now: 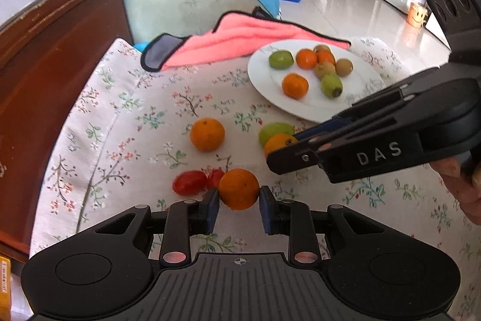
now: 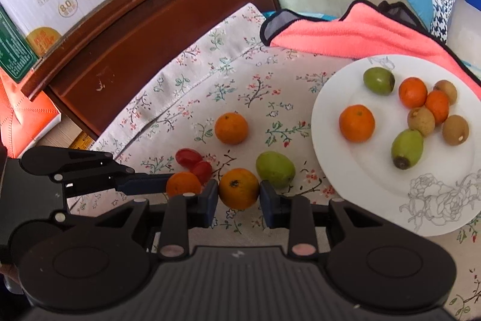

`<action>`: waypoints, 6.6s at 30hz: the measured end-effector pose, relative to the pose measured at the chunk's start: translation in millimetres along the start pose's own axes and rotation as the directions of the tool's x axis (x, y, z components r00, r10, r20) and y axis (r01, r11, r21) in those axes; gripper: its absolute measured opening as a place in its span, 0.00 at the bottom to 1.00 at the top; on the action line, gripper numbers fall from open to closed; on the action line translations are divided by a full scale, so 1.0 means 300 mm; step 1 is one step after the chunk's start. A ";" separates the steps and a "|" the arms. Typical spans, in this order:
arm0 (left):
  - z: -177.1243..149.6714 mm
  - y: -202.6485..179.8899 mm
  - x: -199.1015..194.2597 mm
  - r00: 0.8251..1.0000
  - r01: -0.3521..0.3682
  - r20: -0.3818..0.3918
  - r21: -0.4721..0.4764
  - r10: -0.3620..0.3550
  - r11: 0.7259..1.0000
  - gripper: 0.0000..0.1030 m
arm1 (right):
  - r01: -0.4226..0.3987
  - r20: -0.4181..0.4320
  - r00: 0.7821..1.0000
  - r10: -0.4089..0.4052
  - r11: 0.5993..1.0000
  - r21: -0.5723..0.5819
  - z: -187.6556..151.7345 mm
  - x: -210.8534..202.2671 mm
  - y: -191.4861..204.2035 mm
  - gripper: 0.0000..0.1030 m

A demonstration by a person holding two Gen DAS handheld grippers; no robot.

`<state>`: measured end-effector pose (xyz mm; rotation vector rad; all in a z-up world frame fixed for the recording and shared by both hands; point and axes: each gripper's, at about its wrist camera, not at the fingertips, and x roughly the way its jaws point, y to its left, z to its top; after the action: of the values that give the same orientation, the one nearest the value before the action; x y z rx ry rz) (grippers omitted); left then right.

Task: Organize fruits
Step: 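Grasp an orange with the left gripper while the right gripper grasps another orange, then carry both held oranges over the white plate, then open both grippers to set the oranges onto the plate, then move both grippers back toward the red tomatoes and remaining fruit, then grasp a red cherry tomato with the right gripper while the left gripper grasps another tomato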

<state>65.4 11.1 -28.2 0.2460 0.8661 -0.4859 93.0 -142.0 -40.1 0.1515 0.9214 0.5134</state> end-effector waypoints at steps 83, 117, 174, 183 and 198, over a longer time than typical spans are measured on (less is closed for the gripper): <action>0.347 -0.218 0.120 0.995 0.021 0.099 -0.185 -0.003 0.983 0.48 | 0.201 0.140 0.943 -0.303 0.850 0.487 0.027 -0.311 -0.422 0.34; 0.243 0.109 -0.049 0.986 -0.127 0.066 -0.286 0.151 0.950 0.84 | 0.145 0.148 0.976 -0.157 0.986 0.087 0.026 -0.197 -0.116 0.38; 0.063 0.224 0.055 0.981 -0.171 -0.152 -0.411 0.118 0.896 0.81 | 0.004 0.029 1.000 0.005 0.948 -0.318 -0.042 0.156 0.133 0.24; 0.047 0.151 0.078 0.986 -0.153 -0.110 -0.283 0.126 0.947 0.72 | 0.016 0.002 1.000 -0.016 0.948 -0.319 -0.102 0.079 0.082 0.24; 0.047 0.135 0.111 0.987 -0.156 -0.079 -0.263 0.140 0.952 0.25 | 0.039 0.018 0.999 -0.035 0.963 -0.268 -0.112 0.026 0.040 0.24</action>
<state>113.5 30.2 -44.6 0.0753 0.9530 -0.2178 65.8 -130.8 -61.8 -0.1083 0.8315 0.5968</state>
